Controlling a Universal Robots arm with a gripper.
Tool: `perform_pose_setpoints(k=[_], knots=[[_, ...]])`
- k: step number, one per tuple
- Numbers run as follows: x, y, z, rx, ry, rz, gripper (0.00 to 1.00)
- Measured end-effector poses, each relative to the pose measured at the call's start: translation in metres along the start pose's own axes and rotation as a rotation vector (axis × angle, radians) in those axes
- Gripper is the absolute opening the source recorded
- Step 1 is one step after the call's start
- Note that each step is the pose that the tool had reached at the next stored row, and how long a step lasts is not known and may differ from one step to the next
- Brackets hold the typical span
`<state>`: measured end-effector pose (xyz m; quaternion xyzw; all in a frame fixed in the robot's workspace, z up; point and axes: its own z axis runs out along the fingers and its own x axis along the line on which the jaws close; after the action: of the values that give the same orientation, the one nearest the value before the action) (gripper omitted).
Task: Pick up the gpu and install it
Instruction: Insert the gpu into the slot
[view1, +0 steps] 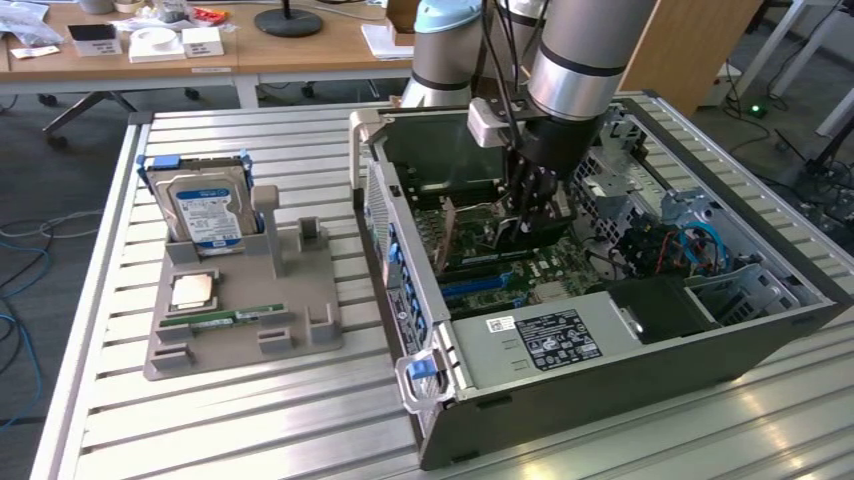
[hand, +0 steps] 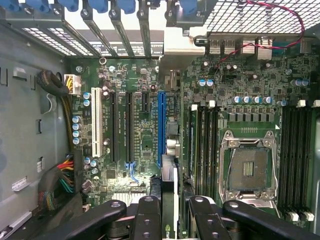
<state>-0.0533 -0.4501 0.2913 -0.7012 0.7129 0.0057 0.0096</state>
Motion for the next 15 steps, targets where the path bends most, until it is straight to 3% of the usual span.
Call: perform_pose_setpoints(k=[15], knots=[[0.0,0.0,0.0024,0.0001,-0.0001,0.0,0.26]])
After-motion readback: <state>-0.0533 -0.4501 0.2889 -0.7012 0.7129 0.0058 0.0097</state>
